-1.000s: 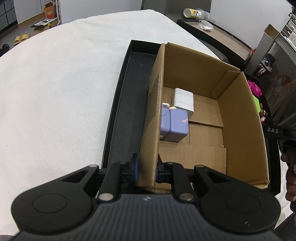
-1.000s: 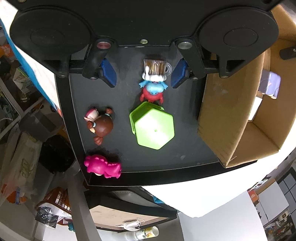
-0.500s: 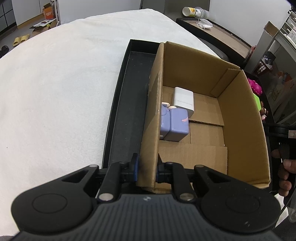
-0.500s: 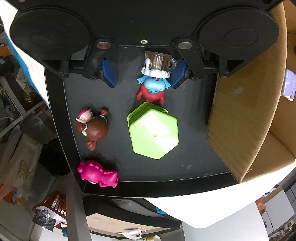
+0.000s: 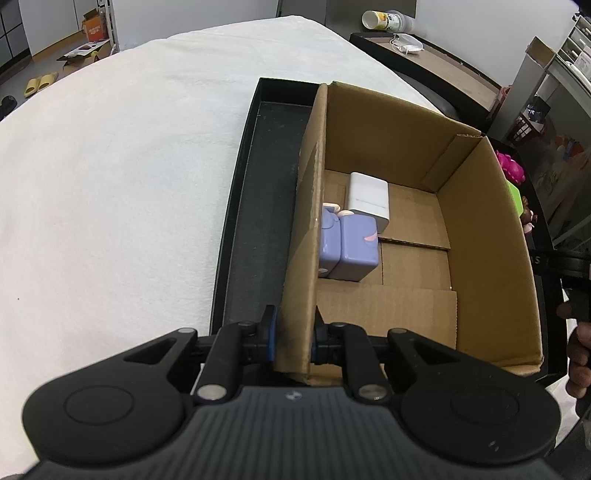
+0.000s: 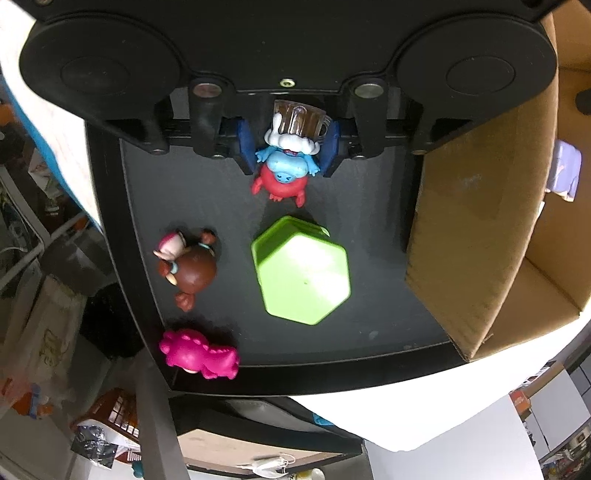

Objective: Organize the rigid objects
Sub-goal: 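Close the right gripper on the red-haired troll figure in the mug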

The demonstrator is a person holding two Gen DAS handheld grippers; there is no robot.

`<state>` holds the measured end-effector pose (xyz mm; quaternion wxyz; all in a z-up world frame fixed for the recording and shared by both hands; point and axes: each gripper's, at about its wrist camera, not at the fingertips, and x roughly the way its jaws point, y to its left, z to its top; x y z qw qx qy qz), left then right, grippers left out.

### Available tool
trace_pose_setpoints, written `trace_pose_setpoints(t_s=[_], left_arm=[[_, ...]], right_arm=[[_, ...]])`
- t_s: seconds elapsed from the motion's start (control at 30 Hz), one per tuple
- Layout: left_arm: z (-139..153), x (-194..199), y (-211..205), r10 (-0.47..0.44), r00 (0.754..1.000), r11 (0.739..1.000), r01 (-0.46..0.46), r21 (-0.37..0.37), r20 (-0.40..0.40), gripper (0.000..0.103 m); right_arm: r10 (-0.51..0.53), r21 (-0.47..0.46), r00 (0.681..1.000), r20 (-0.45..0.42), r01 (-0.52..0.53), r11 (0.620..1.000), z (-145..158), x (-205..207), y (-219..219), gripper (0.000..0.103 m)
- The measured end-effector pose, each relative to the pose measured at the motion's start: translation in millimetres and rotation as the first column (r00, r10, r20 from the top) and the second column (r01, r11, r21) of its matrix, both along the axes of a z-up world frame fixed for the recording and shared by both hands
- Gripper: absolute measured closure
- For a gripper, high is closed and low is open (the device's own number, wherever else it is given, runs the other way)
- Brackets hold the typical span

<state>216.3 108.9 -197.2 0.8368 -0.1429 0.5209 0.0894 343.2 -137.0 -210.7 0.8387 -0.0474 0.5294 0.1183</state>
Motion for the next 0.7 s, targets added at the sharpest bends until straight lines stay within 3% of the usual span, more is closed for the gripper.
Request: trace_pose_setpoints(t_s=[0.7], left_arm=[[-3,3,-2,0.009,1.000,1.000,-0.009,0.005,-0.011,0.088]], right_arm=[[-0.004,0.049,0.994,0.111,-0.002,0.999,64,-29,-13,0.066]])
